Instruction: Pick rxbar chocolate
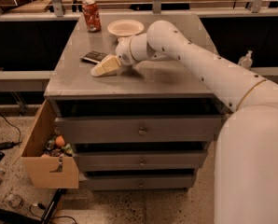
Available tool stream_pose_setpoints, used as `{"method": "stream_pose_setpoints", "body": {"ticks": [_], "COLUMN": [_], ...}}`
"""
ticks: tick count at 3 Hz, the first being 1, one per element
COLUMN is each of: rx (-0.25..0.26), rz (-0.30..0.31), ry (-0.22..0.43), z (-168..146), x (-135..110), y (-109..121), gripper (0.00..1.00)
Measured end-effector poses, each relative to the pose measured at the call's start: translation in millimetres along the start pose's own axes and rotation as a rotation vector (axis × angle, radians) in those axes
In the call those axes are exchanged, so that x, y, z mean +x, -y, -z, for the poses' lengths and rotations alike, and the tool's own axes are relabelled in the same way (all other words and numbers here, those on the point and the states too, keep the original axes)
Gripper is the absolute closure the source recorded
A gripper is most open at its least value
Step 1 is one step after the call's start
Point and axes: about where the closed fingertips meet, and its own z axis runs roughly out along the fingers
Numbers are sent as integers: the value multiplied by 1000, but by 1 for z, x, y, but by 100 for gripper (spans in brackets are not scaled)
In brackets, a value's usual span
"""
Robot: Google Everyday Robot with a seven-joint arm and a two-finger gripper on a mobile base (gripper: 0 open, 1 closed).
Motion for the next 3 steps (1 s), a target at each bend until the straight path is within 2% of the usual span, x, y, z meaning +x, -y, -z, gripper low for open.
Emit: {"method": "stream_pose_setpoints", "body": {"ticks": [1,3], "rx": [-10,-10], "rz": [-13,-13], "ry": [-5,-5], "z": [-3,0], "x": [1,-5], "y": [-1,0], "gripper": [18,64]}}
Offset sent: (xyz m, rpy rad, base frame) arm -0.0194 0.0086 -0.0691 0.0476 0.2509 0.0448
